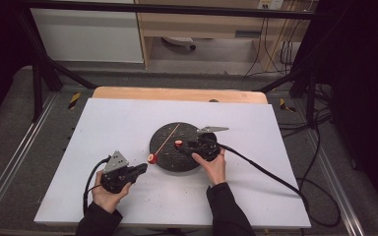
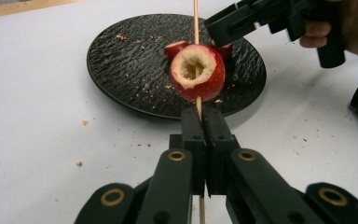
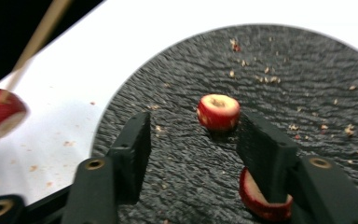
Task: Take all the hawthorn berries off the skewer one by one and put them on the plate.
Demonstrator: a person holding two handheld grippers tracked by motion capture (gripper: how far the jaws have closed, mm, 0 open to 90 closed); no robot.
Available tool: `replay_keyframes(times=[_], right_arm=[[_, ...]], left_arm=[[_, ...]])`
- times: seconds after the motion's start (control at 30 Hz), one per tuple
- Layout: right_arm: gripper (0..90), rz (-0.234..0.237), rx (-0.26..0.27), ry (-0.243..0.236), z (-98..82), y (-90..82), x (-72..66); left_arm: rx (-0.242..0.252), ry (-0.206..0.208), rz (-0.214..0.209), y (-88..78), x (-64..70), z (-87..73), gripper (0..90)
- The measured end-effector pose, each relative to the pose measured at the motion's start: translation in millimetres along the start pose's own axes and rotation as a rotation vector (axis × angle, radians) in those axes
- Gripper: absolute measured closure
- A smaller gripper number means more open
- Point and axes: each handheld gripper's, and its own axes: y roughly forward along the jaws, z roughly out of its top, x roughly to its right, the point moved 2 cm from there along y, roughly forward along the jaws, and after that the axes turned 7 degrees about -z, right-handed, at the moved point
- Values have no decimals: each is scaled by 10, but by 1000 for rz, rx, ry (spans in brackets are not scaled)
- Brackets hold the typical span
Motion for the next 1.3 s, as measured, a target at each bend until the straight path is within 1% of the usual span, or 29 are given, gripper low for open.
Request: replay_keyframes(times=[0.17,0.23,0.3,0.43,0.47,0.57,0.77,0.9,0.97,1.0,1.13,1.17,1.3], right_arm=[[270,18,20,-7,9,-182,-36],[217,23,20,-17,-10,-266,-47],[160,29,25,-13,-36,-338,-55],[84,28,21,-27,-99,-464,-62],[77,33,20,-24,-126,-502,-64],[60,55,28,-13,-196,-584,-64],[54,81,40,-3,-326,-696,-75],[57,96,30,-2,-402,-748,-94],[66,106,36,-4,-416,-769,-103],[69,117,42,2,-423,-783,-113],[91,143,56,11,-438,-810,-132],[102,147,60,13,-441,-812,-135],[159,160,56,10,-460,-815,-137]], left_arm=[[-3,5,-5,11,23,1,883],[-4,6,-8,20,39,1,883],[-5,9,-10,28,53,2,883],[-11,17,-15,47,86,3,883],[-12,18,-17,52,95,4,883],[-15,22,-20,69,119,5,884],[-27,38,-35,141,205,7,884],[-38,54,-52,219,298,14,883],[-45,67,-62,263,351,22,883],[-44,66,-65,288,379,28,884],[-46,86,-82,376,473,84,883],[-44,87,-86,393,492,97,883],[-48,114,-100,491,607,147,883]])
